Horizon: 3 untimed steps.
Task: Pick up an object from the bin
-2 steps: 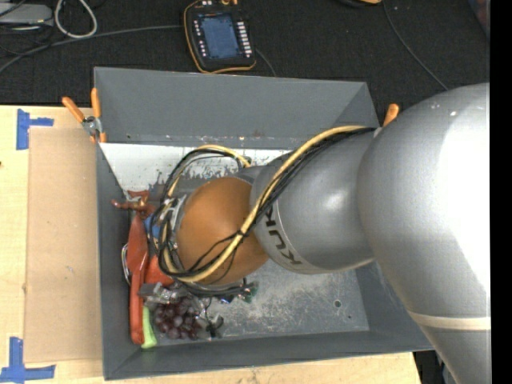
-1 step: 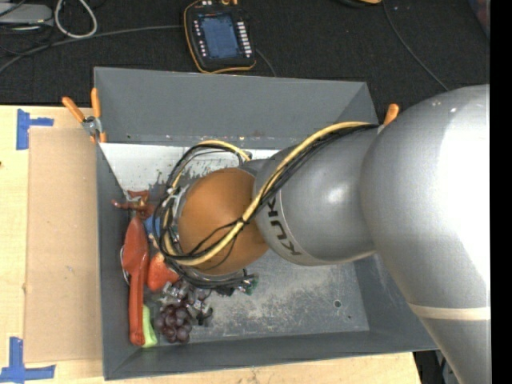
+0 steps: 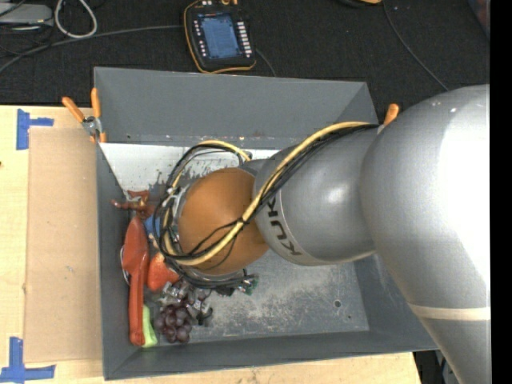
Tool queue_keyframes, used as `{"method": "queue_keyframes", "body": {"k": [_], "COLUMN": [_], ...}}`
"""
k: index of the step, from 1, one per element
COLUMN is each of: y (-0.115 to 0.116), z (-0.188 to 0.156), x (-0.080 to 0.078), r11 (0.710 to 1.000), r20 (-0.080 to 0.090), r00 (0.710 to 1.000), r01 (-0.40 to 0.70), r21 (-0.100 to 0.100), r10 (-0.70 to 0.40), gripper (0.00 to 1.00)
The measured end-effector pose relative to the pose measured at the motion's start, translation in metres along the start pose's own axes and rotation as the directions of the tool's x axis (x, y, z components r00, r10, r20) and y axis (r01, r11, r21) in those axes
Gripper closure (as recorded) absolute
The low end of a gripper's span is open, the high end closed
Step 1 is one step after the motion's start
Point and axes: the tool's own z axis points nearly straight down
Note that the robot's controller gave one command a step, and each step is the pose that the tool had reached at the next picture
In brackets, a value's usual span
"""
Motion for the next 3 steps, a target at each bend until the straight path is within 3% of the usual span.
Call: {"method": "queue_keyframes", "body": {"k": [2,3], "y": [0.002,0.003], "z": [-0.028,-0.079], "x": [0.002,0.002], "r11": [1.000,1.000], "r20": [-0.006,-0.008], "r00": [1.000,1.000], "r01": [-0.005,-0.007], "r21": [-0.005,-0.007], "r10": [0.005,0.007], "gripper": [1.00,1.00]}}
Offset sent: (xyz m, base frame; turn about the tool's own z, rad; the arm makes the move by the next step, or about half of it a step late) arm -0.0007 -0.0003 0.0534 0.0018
